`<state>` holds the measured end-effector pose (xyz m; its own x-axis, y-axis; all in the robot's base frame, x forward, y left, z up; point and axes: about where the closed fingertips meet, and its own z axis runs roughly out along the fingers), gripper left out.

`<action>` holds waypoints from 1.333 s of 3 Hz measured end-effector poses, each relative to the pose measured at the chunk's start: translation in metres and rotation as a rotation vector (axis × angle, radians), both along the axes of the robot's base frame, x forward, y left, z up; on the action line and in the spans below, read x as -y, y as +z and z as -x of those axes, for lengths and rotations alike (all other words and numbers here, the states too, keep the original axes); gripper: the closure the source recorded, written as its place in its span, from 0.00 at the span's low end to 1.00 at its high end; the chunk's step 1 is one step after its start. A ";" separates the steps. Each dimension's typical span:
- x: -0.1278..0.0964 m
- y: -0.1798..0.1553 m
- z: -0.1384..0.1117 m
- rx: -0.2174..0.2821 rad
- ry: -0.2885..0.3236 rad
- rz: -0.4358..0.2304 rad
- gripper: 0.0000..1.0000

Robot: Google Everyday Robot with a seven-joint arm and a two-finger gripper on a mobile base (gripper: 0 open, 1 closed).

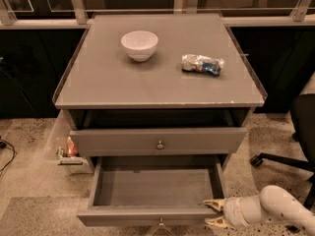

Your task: Open middle drawer

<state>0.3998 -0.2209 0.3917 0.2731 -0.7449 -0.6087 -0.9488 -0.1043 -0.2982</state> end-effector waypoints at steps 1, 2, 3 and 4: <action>0.000 0.000 0.000 0.000 0.000 0.000 0.81; 0.000 0.000 0.000 0.000 0.000 0.000 0.58; 0.000 0.000 0.000 0.000 0.000 0.000 0.35; 0.000 0.000 0.000 0.000 0.000 0.000 0.11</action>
Offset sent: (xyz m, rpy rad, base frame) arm 0.0000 0.0000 0.0000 0.0000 0.0000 0.0000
